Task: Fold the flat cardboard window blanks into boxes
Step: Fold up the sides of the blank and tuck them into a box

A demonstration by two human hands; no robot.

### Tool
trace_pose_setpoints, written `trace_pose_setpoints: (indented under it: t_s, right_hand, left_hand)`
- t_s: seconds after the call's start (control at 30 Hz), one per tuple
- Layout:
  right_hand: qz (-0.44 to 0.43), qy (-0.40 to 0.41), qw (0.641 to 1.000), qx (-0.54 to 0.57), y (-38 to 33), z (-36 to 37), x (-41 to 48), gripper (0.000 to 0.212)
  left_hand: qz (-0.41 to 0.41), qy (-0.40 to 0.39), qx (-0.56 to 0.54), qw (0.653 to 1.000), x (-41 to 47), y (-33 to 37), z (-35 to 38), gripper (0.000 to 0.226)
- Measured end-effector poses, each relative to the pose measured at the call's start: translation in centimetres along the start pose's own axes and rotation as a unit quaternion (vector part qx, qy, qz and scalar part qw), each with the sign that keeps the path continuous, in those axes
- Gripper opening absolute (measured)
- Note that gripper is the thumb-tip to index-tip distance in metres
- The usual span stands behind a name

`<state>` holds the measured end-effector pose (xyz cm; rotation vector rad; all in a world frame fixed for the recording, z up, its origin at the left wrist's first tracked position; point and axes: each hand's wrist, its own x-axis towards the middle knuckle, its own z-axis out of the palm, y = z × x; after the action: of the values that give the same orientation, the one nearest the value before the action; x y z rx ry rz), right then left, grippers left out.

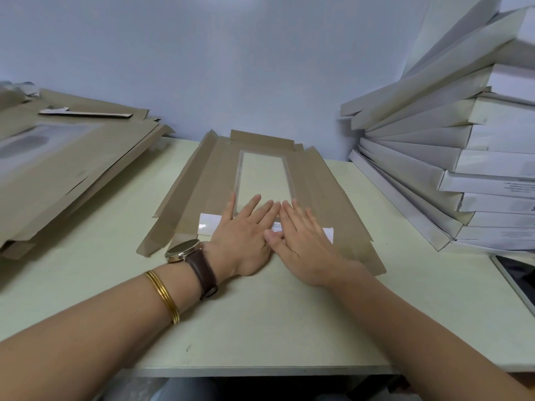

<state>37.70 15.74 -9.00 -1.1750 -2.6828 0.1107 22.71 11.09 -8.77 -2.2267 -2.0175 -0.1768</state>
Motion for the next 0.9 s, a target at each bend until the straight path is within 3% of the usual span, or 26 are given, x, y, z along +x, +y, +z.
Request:
trace_pose_setpoints:
  t_s: [0.1, 0.27, 0.47, 0.9]
  right_hand:
    - [0.019, -0.050, 0.998, 0.028, -0.1, 0.0, 0.6, 0.086]
    - [0.038, -0.122, 0.990, 0.050, -0.2, 0.0, 1.3, 0.082]
    - [0.037, -0.146, 0.988, 0.044, 0.3, -0.1, 1.3, 0.083]
    - [0.068, -0.176, 0.982, -0.003, 4.7, -1.5, -0.5, 0.080]
  left_hand:
    - [-0.007, -0.022, -0.011, 1.000, 0.2, -0.2, 0.3, 0.060]
    - [-0.015, -0.085, -0.047, 0.995, 0.6, -0.3, 0.5, 0.059]
    - [-0.001, -0.117, -0.060, 0.991, 0.9, -1.1, 0.4, 0.057]
    - [-0.057, -0.158, -0.055, 0.984, -0.7, -4.8, -0.7, 0.059]
